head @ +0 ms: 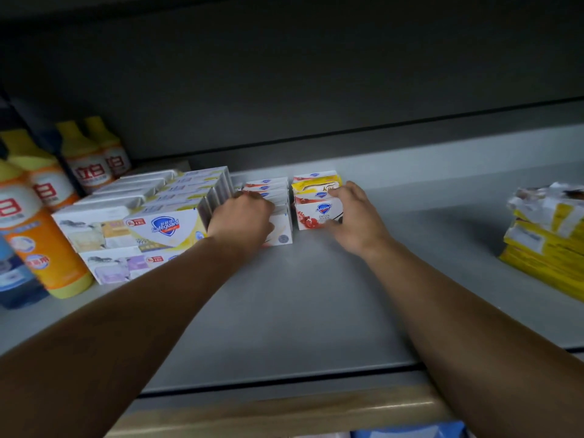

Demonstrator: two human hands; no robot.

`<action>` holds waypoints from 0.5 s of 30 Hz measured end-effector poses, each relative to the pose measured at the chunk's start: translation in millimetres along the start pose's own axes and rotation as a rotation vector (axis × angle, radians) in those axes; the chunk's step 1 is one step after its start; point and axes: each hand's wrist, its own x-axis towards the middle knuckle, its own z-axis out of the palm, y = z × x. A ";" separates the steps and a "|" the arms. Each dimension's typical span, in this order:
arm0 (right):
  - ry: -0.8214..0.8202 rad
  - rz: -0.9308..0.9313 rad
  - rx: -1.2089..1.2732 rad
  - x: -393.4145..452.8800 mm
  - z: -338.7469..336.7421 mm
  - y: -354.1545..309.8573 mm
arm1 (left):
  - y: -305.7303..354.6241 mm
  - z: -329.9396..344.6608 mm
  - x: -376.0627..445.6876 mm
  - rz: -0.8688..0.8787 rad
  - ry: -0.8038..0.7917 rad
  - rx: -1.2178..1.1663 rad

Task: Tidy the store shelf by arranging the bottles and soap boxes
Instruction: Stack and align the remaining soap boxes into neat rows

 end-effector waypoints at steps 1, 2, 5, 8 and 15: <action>0.027 -0.009 0.000 -0.3 -0.7 -0.9 | 0.3 1.2 -0.9 -0.002 0.002 -0.013; 0.054 -0.013 -0.003 -0.7 -1.6 -1.5 | 0.2 2.4 -2.1 -0.005 0.003 -0.031; 0.133 -0.006 -0.043 -2.2 -6.4 -1.7 | 0.3 5.7 -10.6 0.039 0.056 -0.125; 0.183 0.000 -0.007 -6.1 -16.0 -4.7 | 1.0 7.1 -26.7 0.149 0.212 -0.288; 0.181 -0.019 0.227 -50.8 -52.9 -35.8 | 8.9 6.2 -69.9 0.027 0.292 -0.903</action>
